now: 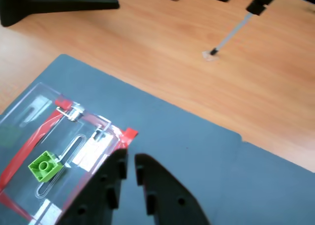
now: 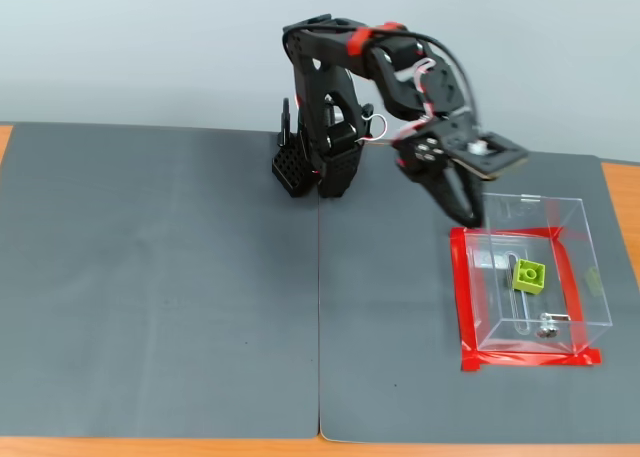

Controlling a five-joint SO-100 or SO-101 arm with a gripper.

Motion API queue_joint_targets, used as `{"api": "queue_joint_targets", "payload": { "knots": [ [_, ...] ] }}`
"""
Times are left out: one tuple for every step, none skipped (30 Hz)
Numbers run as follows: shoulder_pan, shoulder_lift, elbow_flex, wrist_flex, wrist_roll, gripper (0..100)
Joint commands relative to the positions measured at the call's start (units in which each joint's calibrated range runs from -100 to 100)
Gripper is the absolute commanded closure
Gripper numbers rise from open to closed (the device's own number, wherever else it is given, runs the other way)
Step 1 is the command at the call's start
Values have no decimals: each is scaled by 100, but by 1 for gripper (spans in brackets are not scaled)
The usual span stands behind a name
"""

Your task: Pick the green lego block and place it into the transparent box

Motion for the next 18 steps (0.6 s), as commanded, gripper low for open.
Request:
{"api": "queue_joint_targets", "payload": {
  "knots": [
    [458,-445,-222,318,-2,98],
    [585,-555,-213,413,-2,98],
    [704,-665,-149,465,-2,98],
    [824,-801,-41,491,-2,98],
    [950,-962,95,500,-2,98],
    [1077,-1140,285,483,-2,98],
    [1196,-1327,511,457,-2,98],
    [1316,-1530,737,448,-8,98],
    [1435,-1733,990,439,-8,98],
    [1510,-1920,1207,439,-8,98],
    [1607,-2115,1452,439,-8,98],
    [1689,-2302,1696,439,-8,98],
    [1778,-2488,1949,439,-8,98],
    [1853,-2666,2193,439,-8,98],
    [1920,-2844,2447,439,-8,98],
    [1972,-3014,2682,439,-8,98],
    [2017,-3183,2899,439,-8,98],
    [2062,-3344,3116,439,-8,98]
  ]
}}
